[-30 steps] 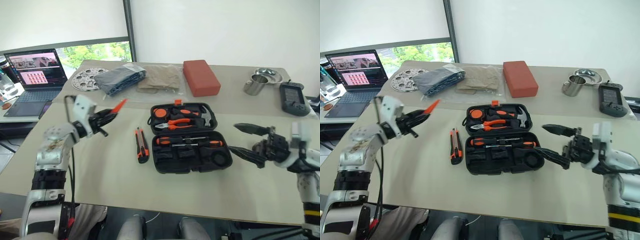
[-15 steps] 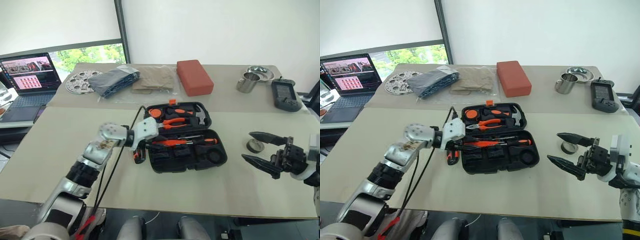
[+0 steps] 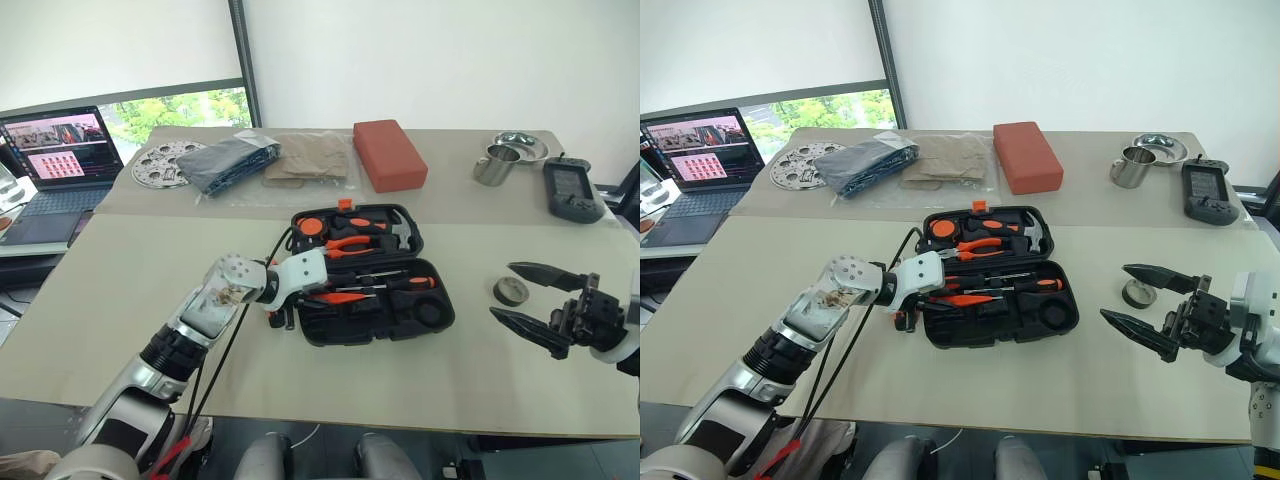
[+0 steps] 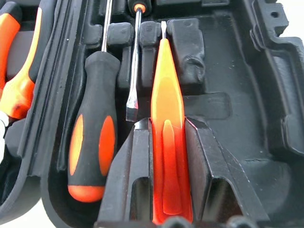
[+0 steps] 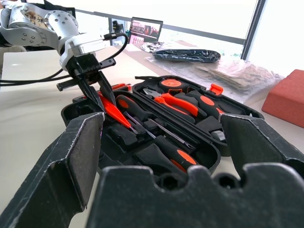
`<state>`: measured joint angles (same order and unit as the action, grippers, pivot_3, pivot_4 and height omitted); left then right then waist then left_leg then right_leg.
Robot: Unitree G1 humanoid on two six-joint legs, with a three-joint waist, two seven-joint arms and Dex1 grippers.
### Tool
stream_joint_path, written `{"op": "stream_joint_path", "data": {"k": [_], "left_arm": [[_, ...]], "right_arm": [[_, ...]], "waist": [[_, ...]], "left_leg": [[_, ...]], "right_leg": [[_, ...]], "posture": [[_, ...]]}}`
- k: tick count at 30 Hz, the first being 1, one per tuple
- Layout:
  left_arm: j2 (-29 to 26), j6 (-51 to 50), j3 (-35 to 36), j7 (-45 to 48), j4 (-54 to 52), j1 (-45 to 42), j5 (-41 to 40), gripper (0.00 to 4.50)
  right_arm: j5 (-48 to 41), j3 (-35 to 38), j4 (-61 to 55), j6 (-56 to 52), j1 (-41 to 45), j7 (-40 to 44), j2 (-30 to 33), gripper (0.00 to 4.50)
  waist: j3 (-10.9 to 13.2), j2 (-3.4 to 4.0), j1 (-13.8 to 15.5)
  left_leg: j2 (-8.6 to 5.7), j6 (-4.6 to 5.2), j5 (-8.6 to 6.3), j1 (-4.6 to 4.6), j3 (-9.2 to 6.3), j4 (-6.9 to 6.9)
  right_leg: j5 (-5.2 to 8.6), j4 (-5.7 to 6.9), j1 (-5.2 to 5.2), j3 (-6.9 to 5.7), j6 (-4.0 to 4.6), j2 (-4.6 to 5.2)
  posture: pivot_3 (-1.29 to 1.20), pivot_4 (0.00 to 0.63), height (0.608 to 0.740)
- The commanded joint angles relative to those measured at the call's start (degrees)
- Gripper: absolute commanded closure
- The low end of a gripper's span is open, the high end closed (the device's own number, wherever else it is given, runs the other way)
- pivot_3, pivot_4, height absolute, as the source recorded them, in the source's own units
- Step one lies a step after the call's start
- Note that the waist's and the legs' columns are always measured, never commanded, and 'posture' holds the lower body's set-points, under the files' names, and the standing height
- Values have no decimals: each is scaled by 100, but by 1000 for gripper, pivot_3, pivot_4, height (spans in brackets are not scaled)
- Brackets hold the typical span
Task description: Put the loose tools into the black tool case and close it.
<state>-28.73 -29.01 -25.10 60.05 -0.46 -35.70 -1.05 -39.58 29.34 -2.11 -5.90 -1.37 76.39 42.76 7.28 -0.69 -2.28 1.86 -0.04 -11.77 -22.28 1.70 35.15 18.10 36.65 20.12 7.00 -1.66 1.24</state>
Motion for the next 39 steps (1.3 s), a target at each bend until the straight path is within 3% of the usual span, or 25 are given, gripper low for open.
{"op": "stream_joint_path", "data": {"k": [1, 28, 30, 34, 39], "left_arm": [[-49, -217, -163, 20, -132, 59, 113, 4003], [236, -240, -338, 101, 487, -111, 237, 4003], [243, -187, -314, 83, 490, -116, 240, 2941], [326, -137, -153, -120, 444, -150, 219, 1567], [361, -254, 51, -133, 196, -216, 41, 1567]], "right_arm": [[-140, 98, -158, -50, 95, -20, 138, 0], [-124, 206, -297, -40, -122, -66, 122, 0], [-123, 197, -292, -36, -115, -66, 116, 0], [-117, 193, -234, -28, -94, -36, 129, 0], [-98, 191, -177, -21, -73, -9, 145, 0]], "waist": [[-1, 2, 1], [-14, 21, 43], [-15, 23, 42], [-16, 24, 27], [-15, 24, 25]], "left_leg": [[0, 0, 0, 0, 0, 0], [-4, 0, 0, 1, 2, 6], [-4, 0, 0, 1, 2, 6], [-4, 0, 0, 1, 1, 6], [-4, 0, 0, -1, 1, 7]], "right_leg": [[0, 0, 0, 0, 0, 0], [1, -1, -7, 1, -2, 0], [1, 0, -8, 1, -2, 0], [1, 0, -7, 1, -2, 0], [1, 0, -7, 1, -2, 0]], "posture": [[0, 150, 727], [0, 150, 727], [0, 150, 727], [0, 150, 727], [0, 150, 727]]}}
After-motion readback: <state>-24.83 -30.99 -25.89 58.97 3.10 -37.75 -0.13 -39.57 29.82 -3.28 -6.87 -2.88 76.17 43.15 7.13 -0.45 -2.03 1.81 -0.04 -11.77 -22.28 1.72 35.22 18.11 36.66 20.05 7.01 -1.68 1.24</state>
